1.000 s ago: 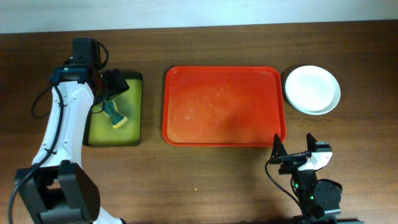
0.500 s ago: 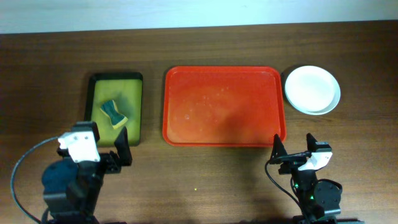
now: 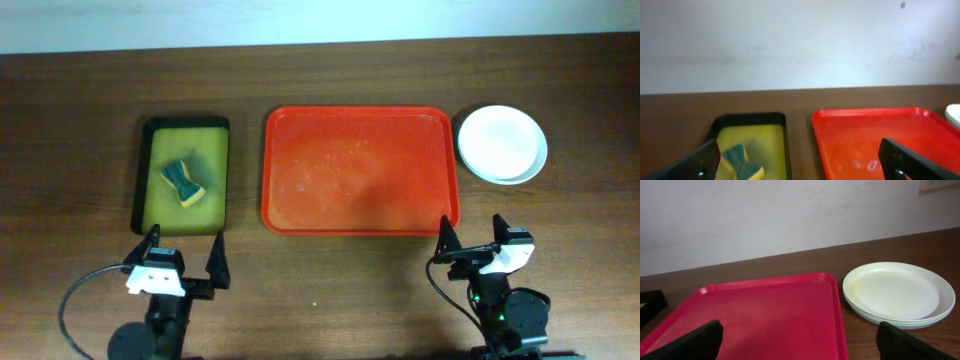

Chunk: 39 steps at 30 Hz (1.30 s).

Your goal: Clean dirty plates on tray and stack at the side

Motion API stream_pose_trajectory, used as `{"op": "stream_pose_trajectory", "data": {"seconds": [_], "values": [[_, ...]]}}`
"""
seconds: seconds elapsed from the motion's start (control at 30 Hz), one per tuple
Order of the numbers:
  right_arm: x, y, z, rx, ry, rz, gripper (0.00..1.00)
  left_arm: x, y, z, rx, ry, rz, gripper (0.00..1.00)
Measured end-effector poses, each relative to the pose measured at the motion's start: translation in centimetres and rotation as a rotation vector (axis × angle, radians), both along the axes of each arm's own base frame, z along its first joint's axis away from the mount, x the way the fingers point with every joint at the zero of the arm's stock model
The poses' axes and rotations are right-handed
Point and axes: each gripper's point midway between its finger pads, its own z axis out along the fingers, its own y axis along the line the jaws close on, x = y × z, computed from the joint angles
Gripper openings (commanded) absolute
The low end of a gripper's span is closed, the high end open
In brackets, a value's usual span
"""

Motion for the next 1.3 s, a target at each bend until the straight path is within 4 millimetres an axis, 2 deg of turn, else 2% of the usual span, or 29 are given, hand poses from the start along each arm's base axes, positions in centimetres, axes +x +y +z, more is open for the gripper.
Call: {"op": "stream_pose_trajectory", "data": {"seconds": [0.03,0.1,0.2,0.3,0.33,0.4,0.43,1.3], "values": [[0.0,0.0,0.0,0.0,0.0,0.0,0.99,0.4,0.0,-0.2,0.001,-0.023,-0.003,0.99],[0.0,0.0,0.0,0.0,0.0,0.0,0.99,0.8,0.0,1.2,0.007,-0.136,-0.004,0.99],[0.0,0.0,0.0,0.0,0.0,0.0,0.99,1.3,0.0,1.2,0.012,-0.254,-0.002,0.99],[0.0,0.0,0.0,0.0,0.0,0.0,0.99,2.0,1.5,-1.5,-0.001,-0.166,0.08,0.99],[0.0,0.0,0.0,0.0,0.0,0.0,0.99,2.1,2.7,-3.4,-0.042,-0.084,0.15,0.99],[0.0,0.0,0.0,0.0,0.0,0.0,0.99,2.1,3.8,-6.3,-0.074,0.034,0.217,0.99],[0.0,0.0,0.0,0.0,0.0,0.0,0.99,2.1,4.1,-6.9,-0.083,0.051,0.241,0.99],[0.0,0.0,0.0,0.0,0.0,0.0,0.99,2.0,4.4,-6.9,-0.097,0.05,0.258,0.99]]}}
